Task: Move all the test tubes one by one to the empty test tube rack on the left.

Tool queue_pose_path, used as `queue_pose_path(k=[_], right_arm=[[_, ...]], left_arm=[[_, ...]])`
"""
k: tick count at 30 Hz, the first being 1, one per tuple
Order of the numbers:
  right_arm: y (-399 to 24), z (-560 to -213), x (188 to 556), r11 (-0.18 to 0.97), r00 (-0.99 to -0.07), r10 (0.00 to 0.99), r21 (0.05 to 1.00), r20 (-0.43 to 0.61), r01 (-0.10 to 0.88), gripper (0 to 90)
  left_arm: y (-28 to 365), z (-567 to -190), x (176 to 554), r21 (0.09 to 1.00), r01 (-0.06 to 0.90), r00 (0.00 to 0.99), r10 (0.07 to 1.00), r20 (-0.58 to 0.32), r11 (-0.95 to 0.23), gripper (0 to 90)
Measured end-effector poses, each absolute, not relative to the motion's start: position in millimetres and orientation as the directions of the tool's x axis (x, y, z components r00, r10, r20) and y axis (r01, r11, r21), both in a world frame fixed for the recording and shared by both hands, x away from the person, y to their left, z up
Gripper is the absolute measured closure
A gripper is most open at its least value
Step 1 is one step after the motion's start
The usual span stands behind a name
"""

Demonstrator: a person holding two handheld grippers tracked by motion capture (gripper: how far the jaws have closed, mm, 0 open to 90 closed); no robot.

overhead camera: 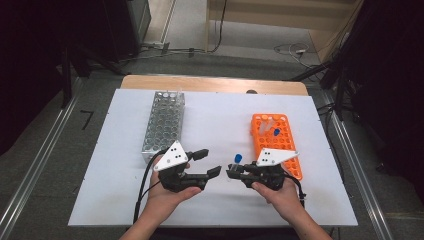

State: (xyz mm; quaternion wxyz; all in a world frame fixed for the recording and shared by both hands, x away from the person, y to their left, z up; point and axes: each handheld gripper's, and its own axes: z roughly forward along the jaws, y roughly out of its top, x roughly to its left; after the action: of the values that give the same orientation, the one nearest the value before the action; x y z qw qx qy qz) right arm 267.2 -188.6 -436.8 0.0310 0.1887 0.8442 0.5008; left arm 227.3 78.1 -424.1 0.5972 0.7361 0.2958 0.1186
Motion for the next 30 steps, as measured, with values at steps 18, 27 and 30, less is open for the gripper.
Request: queue_pose_path(k=[18, 27, 30], right_arm=[[-162, -441, 251, 0.475, -0.955, 0.267, 0.844, 0.132, 0.25, 74.7], [-162, -441, 252, 0.471, -0.955, 0.266, 0.846, 0.134, 0.25, 74.3], [-163, -441, 252, 0.467, -0.954, 0.263, 0.847, 0.142, 0.255, 70.6]], left_arm=[[58, -427, 224, 0.951, 0.26, 0.873, 0.463, -0.157, -0.167, 73.0], [59, -426, 224, 0.955, 0.234, 0.874, 0.469, -0.126, -0.181, 76.8], [61, -425, 224, 0.958, 0.231, 0.872, 0.474, -0.126, -0.171, 76.9]])
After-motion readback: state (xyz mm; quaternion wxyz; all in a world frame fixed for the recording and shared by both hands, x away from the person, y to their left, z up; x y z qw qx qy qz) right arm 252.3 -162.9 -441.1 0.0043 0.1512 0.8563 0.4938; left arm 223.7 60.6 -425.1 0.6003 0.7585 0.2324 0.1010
